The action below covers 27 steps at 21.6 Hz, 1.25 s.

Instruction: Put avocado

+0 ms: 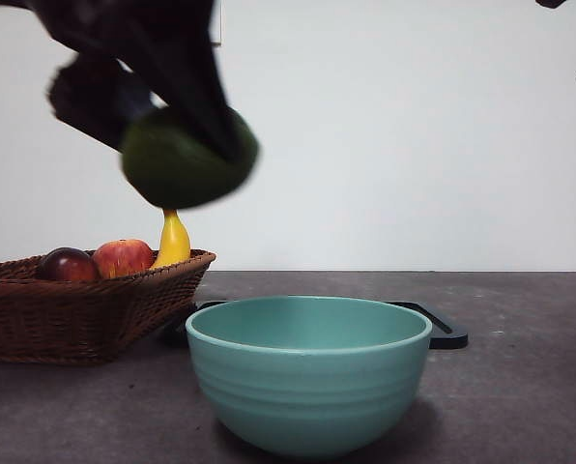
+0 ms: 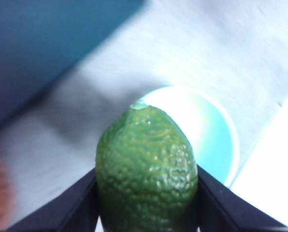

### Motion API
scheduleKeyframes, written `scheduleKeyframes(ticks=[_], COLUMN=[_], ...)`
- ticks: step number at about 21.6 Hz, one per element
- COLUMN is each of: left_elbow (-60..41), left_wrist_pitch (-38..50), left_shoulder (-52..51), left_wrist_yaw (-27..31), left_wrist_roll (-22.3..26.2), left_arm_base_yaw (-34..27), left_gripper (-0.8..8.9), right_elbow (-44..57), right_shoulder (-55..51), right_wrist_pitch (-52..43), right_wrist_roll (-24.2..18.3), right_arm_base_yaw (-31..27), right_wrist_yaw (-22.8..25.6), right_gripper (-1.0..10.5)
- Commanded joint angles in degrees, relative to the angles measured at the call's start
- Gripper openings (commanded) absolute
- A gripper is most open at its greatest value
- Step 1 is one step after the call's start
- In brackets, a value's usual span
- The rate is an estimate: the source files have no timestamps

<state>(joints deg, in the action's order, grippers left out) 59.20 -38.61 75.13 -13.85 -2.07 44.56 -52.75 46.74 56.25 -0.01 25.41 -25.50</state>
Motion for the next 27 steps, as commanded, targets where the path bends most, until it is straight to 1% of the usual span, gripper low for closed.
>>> scheduleKeyframes(ticks=[1,3,6,11,16,18,19,27], left_elbow=[1.3,1.3,1.3,1.3,1.3,1.3,1.3,2.8], left_wrist_pitch=[2.6,4.6,7.1,9.9,9.9,10.0,10.0,9.6], left_shoulder=[3.3,6.9,12.1,18.0,19.8,19.8,19.8,18.4], left_wrist_yaw=[-0.1,0.2,2.3,5.2,5.9,5.9,5.9,5.9], left_wrist_roll=[-0.3,-0.3,-0.1,0.1,0.2,0.1,0.2,-0.3], left_arm_base_yaw=[2.7,5.1,7.8,10.3,10.8,11.0,11.0,11.2], left_gripper=[2.03,2.03,2.03,2.03,2.23,3.11,3.40,3.43], right_elbow=[-0.8,-0.8,-0.8,-0.8,-0.8,-0.8,-0.8,-0.8], right_shoulder=[0.4,0.4,0.4,0.4,0.4,0.4,0.4,0.4], right_wrist_pitch=[-0.5,-0.5,-0.5,-0.5,-0.5,-0.5,-0.5,-0.5], right_wrist_roll=[0.0,0.0,0.0,0.0,0.0,0.0,0.0,0.0], right_arm_base_yaw=[0.3,0.3,0.3,0.3,0.3,0.3,0.3,0.3], right_wrist_yaw=[0.0,0.1,0.1,0.0,0.0,0.0,0.0,0.0], right_gripper=[3.6,3.6,3.6,3.6,3.6,3.6,3.6,3.6])
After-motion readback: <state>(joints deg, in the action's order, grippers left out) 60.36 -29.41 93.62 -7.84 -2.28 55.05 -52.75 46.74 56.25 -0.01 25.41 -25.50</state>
